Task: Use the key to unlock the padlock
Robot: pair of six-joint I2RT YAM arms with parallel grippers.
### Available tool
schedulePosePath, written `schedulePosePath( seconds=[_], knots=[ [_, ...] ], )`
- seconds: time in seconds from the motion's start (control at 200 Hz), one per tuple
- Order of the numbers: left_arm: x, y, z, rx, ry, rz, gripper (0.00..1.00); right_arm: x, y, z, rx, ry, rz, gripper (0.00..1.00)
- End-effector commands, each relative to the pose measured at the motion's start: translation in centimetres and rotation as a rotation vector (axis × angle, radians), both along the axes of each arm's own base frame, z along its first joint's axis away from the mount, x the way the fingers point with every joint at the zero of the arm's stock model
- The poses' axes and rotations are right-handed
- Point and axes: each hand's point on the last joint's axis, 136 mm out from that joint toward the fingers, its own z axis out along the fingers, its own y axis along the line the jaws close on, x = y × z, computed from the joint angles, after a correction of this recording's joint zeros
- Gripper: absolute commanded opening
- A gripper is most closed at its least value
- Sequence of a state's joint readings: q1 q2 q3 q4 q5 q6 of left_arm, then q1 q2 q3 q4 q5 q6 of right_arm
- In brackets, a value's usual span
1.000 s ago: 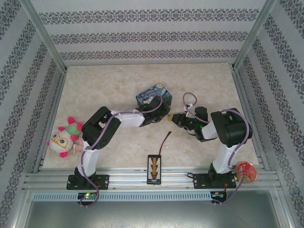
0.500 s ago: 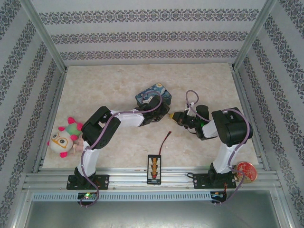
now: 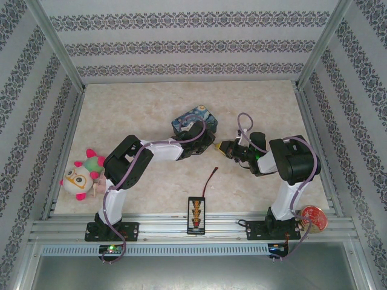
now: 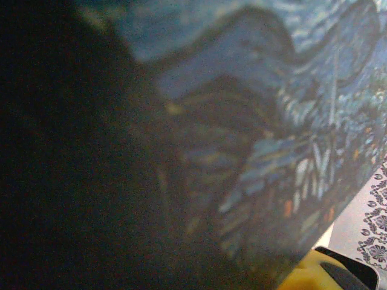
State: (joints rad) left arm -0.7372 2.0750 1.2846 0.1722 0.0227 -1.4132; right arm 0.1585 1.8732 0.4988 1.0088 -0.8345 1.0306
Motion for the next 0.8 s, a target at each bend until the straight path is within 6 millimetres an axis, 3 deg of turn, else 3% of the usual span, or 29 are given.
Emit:
schedulePosePath(
  seconds=[0.0,0.335,0.795],
  knots=[
    [-3.1,-2.6,-0.5,-0.086,0.092,-0.102,0.00,2.0,-0.1,2.7,0.009,-0.141,-0.010,0.00],
    [-3.8,-2.5,-0.7,-0.144,0.137,-0.070,0.00,0.5,-0.3,1.1,-0.069,-0.169,-0.031,0.00],
    [-4.1,-2.6,-1.0,-0.176,0.181,-0.048,0.00,-0.3,0.1,1.2,-0.142,-0.237,-0.040,0.00]
  ],
)
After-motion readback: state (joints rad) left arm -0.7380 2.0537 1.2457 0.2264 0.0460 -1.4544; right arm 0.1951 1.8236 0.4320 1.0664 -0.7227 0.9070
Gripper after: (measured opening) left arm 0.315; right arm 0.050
